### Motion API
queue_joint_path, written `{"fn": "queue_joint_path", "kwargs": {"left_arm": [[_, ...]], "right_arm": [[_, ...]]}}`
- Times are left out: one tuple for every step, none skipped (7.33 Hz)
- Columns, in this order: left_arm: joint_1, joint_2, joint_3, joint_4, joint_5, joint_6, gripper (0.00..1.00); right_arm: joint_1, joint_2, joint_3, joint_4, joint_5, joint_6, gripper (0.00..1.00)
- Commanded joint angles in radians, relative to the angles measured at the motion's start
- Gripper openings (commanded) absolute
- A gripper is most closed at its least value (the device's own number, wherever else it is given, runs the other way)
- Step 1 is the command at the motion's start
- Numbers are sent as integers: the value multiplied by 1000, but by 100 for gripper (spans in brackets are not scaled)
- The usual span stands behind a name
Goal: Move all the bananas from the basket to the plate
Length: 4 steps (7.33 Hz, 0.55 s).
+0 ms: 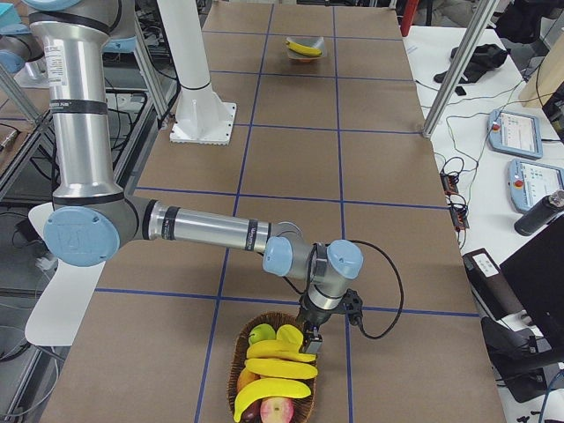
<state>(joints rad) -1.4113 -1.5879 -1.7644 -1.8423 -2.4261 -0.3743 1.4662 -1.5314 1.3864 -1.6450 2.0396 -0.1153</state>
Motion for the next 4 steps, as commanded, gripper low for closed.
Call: {"fn": "queue_joint_path", "kwargs": {"left_arm": [[0, 0, 0, 0, 1, 0, 100], [0, 0, 0, 0, 1, 0, 100], [0, 0, -1, 0, 1, 0, 100], [0, -1, 0, 0, 1, 0, 100]], "right_arm": [[-1, -6, -18, 2, -4, -24, 91], [-1, -1, -30, 1, -5, -27, 91], [-1, 7, -53, 2, -2, -26, 91], [-1, 8, -58, 1, -2, -24, 90]]}}
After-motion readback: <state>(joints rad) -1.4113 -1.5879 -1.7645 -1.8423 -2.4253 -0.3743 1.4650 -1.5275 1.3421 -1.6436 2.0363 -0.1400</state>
